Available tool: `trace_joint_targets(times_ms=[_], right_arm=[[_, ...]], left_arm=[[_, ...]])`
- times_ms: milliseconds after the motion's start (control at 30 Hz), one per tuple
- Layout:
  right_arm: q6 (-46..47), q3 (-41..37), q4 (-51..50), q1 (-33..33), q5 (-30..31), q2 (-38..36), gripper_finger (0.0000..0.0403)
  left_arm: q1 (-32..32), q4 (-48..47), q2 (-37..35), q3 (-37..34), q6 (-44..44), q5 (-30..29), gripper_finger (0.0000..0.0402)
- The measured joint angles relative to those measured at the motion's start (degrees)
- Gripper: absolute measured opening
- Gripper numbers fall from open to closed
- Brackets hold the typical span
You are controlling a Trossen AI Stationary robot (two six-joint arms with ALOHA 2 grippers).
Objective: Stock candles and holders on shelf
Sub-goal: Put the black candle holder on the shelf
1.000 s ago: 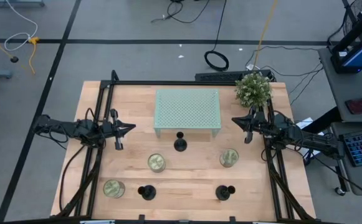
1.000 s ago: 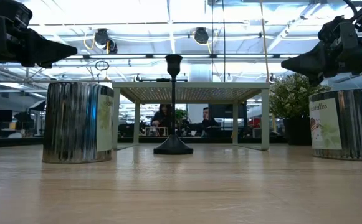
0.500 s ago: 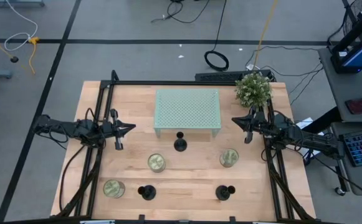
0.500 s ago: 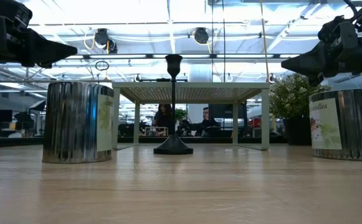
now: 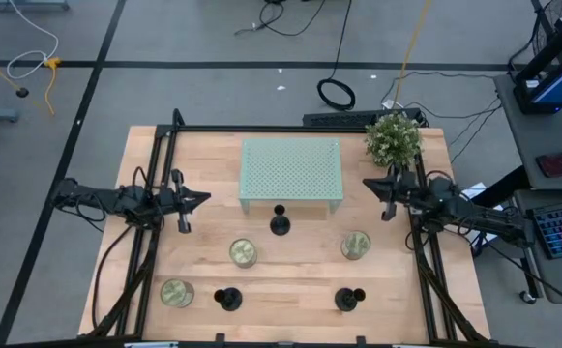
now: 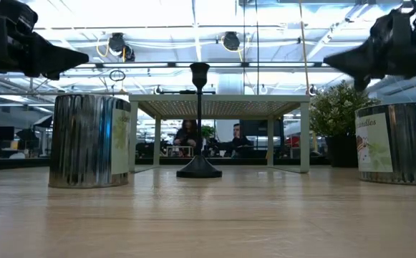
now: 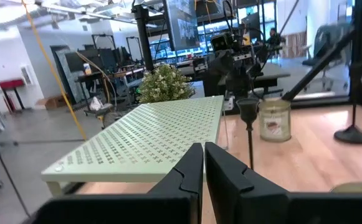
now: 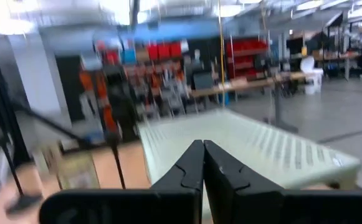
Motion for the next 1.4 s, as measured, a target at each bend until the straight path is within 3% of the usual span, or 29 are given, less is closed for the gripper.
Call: trace_joint_targets(times_ms=[167,300,367,433,600,733,867,1100,1233,1400], right_arm=[[-1.5,0.0,7.3,0.0,0.7,0.0,0.0],[-9.1,0.0,10.1,-0.1,9.4,0.0,0.0],[-9.2,0.0,10.0,-0.1,10.2,0.3,0.0],[-7.1,0.0,10.6,-0.1,8.1,1.6,0.0],[-1.9,0.0,19.7,0.0,-4.2,8.3,0.0014],[-2.0,0.0,32.2,0.0,-6.4,17.3,0.0059],[-1.8,1.6,40.7,0.3,-6.5,28.4,0.0121],[-1.3,10.2,41.6,3.8,-9.5,45.4,0.0201],[-6.0,13.9,41.1,5.5,-9.5,50.5,0.0215],[-5.9,15.2,40.9,6.5,-9.5,52.2,0.0215]], left_arm=[[0.0,-0.1,0.0,0.0,-5.5,0.0,0.0024],[0.0,0.1,0.0,0.0,-7.5,2.4,0.0024],[0.0,1.0,0.0,0.0,-6.7,2.9,0.0024],[0.0,2.4,0.0,0.0,-6.6,2.5,0.0024],[0.0,10.3,0.0,0.0,-4.9,0.9,0.0024],[0.0,12.6,0.0,0.3,-2.5,0.9,0.0027],[0.1,13.2,2.1,1.6,-2.1,0.9,0.0057],[2.1,13.6,13.0,9.3,-0.6,-1.8,0.0148],[3.5,13.5,22.6,13.4,-0.6,-1.6,0.0179],[4.6,13.7,35.6,17.9,-3.0,1.0,0.0186]])
